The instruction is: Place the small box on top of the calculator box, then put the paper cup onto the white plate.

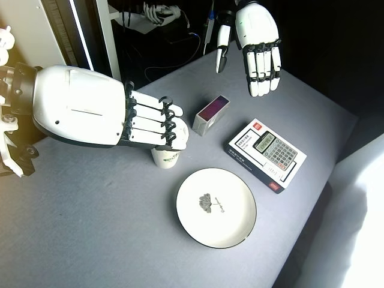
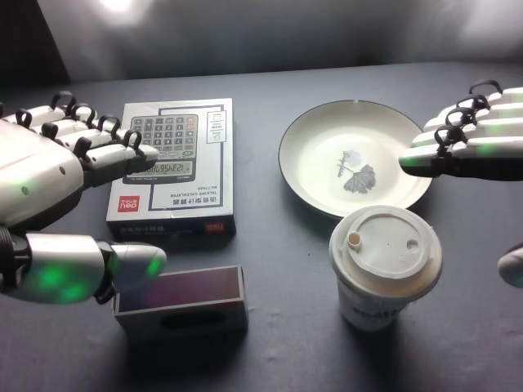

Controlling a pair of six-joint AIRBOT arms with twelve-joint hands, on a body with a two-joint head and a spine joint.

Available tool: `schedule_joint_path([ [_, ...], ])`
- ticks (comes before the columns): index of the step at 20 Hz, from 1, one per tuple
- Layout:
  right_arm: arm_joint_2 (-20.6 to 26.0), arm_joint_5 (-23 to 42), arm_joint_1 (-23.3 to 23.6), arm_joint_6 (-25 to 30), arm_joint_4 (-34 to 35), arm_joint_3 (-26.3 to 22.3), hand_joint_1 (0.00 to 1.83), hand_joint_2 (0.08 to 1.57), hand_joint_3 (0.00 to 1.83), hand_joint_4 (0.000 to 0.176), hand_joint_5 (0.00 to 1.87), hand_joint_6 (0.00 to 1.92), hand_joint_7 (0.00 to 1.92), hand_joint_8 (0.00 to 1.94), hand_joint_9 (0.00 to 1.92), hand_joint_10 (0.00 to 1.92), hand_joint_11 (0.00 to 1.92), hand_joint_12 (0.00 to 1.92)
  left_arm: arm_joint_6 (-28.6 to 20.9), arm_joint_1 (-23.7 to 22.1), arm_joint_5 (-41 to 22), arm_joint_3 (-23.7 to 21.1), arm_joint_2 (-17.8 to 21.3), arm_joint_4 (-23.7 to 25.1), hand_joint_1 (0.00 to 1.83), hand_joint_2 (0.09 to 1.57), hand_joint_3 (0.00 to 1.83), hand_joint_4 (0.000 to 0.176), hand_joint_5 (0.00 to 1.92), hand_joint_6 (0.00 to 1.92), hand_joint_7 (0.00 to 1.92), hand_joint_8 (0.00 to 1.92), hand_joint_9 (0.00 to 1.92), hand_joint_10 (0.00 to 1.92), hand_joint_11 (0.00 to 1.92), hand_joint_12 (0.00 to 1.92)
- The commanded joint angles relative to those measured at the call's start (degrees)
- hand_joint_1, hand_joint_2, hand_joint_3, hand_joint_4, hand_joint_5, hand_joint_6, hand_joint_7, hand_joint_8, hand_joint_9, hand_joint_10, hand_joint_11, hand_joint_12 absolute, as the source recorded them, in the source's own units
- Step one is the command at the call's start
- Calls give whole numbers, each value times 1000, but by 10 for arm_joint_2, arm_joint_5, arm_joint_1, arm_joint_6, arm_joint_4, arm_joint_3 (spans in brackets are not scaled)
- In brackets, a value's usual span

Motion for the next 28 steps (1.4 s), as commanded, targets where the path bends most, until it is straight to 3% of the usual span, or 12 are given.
schedule_joint_path([
  [1, 7, 25, 7, 3, 26, -1, 0, 1237, 3, 0, 132, 4, 117, 3, 103, 6, 0, 291, 3, -7, -48, 1, 3, 6, 0, 1143, 2, 0, 268, 4, 213, 3, 165, 3, 3, 325],
  [3, 7, 25, 7, 3, 26, -1, 0, 1252, 3, 0, 182, 7, 156, 6, 136, 7, 0, 361, 12, -11, -44, 1, 4, -4, 0, 1137, 0, 0, 279, 1, 220, 1, 176, 2, 0, 381],
  [6, 7, 25, 7, 3, 26, -2, 21, 1275, 4, 0, 128, 0, 116, 1, 98, 0, 0, 290, 86, -28, -32, 1, 4, -58, 0, 1161, 8, 0, 249, 7, 206, 13, 165, 7, 0, 288],
  [8, 7, 26, 7, 3, 26, -2, 0, 1263, 0, 0, 181, 7, 194, 8, 164, 12, 0, 496, 153, -41, -14, 2, 4, -118, 0, 1162, 0, 0, 202, 0, 191, 0, 158, 0, 0, 348],
  [11, 7, 26, 7, 3, 26, -2, 0, 1261, 0, 0, 158, 5, 162, 4, 159, 5, 0, 447, 157, -42, -12, 2, 4, -124, 0, 1173, 1, 0, 169, 0, 159, 0, 143, 1, 0, 309],
  [13, 7, 27, 7, 3, 26, -2, 0, 1268, 1, 0, 154, 4, 158, 4, 145, 7, 0, 383, 162, -43, -13, 2, 3, -128, 157, 1129, 0, 0, 218, 2, 214, 1, 193, 1, 0, 443],
  [16, 7, 28, 7, 3, 26, -2, 0, 1265, 0, 0, 182, 3, 186, 3, 179, 4, 0, 468, 188, -41, -15, 2, 3, -159, 448, 1072, 0, 0, 132, 0, 147, 0, 150, 0, 0, 361],
  [19, 7, 28, 7, 3, 26, -2, 0, 1281, 4, 0, 154, 2, 149, 1, 140, 1, 0, 354, 130, -7, -52, -4, 4, -121, 741, 1075, 0, 0, 56, 0, 65, 0, 56, 0, 0, 157],
  [21, 7, 29, 7, 3, 25, -2, 0, 1292, 4, 0, 158, 2, 154, 2, 150, 4, 0, 396, 111, 15, -79, -12, 3, -116, 882, 1064, 0, 0, 65, 2, 65, 1, 59, 2, 0, 201],
  [23, 7, 29, 7, 3, 25, -2, 0, 1304, 4, 0, 145, 0, 141, 1, 140, 3, 0, 375, 88, 40, -113, -24, 2, -112, 940, 1095, 7, 0, 51, 0, 36, 1, 30, 1, 0, 133],
  [26, 7, 31, 7, 3, 24, -2, 50, 1308, 0, 0, 192, 7, 189, 8, 194, 12, 0, 550, 68, 77, -158, -44, -9, -129, 1061, 1062, 0, 0, 96, 0, 75, 0, 61, 1, 0, 213],
  [28, 7, 31, 7, 3, 23, -2, 56, 1308, 0, 0, 167, 1, 158, 1, 160, 3, 0, 479, 61, 92, -183, -52, -23, -140, 1074, 1051, 0, 0, 83, 3, 75, 6, 69, 4, 0, 269],
])
